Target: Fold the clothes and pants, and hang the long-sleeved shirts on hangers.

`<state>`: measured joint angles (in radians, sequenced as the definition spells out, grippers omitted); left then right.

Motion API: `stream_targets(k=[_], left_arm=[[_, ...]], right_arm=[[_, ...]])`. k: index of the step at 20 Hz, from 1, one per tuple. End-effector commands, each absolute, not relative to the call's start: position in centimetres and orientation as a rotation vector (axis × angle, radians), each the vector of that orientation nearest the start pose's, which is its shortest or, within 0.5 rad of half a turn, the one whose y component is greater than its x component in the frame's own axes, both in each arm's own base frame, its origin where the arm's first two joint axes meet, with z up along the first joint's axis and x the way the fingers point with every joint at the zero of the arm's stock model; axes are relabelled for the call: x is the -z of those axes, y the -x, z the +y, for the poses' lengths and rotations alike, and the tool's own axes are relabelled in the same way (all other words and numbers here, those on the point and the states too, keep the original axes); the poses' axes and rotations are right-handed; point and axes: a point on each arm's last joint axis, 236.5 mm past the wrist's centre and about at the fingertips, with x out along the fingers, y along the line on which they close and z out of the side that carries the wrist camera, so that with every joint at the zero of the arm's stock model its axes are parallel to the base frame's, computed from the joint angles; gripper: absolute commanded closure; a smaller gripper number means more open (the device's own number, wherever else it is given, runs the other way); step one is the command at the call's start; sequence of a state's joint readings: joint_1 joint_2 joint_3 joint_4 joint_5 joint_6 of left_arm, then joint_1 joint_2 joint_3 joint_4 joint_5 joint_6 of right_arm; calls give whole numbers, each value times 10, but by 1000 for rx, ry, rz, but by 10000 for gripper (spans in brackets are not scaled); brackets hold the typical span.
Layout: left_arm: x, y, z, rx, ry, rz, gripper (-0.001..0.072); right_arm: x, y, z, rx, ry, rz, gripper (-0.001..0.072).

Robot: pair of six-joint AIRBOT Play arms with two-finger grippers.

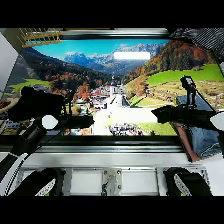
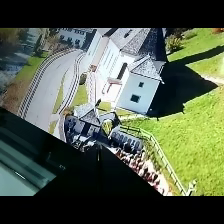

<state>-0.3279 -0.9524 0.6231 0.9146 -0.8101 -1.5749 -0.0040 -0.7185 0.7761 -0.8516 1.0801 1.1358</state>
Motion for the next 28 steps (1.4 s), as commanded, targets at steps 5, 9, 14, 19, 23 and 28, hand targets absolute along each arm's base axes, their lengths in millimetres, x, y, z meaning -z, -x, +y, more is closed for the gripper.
stream_targets(k=[5, 9, 14, 19, 23, 28], left_arm=[[12, -272, -203, 443, 492, 1202, 701], [12, -274, -203, 435, 501, 1198, 701], [-66, -374, -40, 121, 248, 883, 11], [-48, -373, 129, -269, 264, 990, 11], [22, -352, 157, -348, 404, 1186, 11], [66, -379, 114, -251, 520, 1238, 11]], right_arm=[[-108, -289, 136, -593, -239, 853, 695], [-108, -289, 136, -593, -240, 853, 695], [-108, -289, 136, -592, -240, 853, 695], [-108, -289, 136, -592, -240, 853, 695], [-108, -289, 136, -592, -240, 853, 695], [-108, -289, 136, -592, -240, 853, 695]])
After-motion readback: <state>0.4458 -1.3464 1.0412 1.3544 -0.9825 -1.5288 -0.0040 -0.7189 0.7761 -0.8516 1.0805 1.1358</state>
